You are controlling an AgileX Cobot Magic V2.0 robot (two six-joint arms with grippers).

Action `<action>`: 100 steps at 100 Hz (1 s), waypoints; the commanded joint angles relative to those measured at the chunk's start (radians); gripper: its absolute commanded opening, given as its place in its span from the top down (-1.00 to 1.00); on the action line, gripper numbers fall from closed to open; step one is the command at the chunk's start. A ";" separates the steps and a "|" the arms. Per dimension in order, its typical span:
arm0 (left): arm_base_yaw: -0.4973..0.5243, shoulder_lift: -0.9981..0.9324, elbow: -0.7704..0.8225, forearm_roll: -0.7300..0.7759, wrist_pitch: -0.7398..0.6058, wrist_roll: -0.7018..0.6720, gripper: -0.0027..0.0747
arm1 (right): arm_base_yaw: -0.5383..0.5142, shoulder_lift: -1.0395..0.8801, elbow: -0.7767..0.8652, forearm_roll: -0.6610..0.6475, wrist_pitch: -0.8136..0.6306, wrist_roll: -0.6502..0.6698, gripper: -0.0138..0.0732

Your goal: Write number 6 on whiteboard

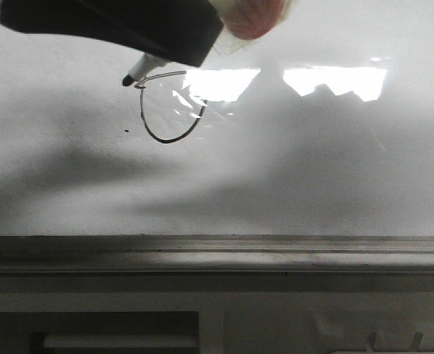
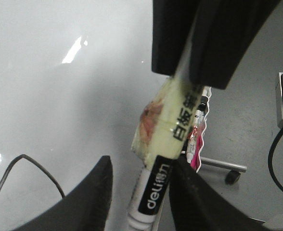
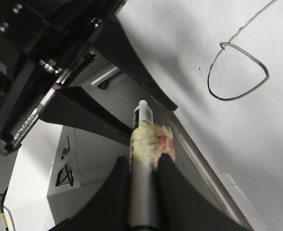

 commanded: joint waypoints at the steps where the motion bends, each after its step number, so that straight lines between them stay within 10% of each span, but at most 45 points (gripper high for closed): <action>1: -0.006 -0.013 -0.029 -0.034 -0.017 0.017 0.28 | 0.001 -0.014 -0.036 0.048 -0.023 -0.017 0.79; 49: -0.006 -0.013 -0.029 -0.034 -0.017 0.038 0.98 | 0.001 -0.014 -0.036 0.048 -0.024 -0.017 0.74; 75: -0.006 -0.017 -0.027 -0.041 -0.056 -0.011 0.98 | -0.005 -0.020 -0.036 0.048 -0.071 -0.017 -0.45; 100: 0.018 -0.086 0.061 -0.058 -0.287 -0.235 0.98 | -0.123 -0.103 -0.028 0.026 -0.149 -0.017 -0.52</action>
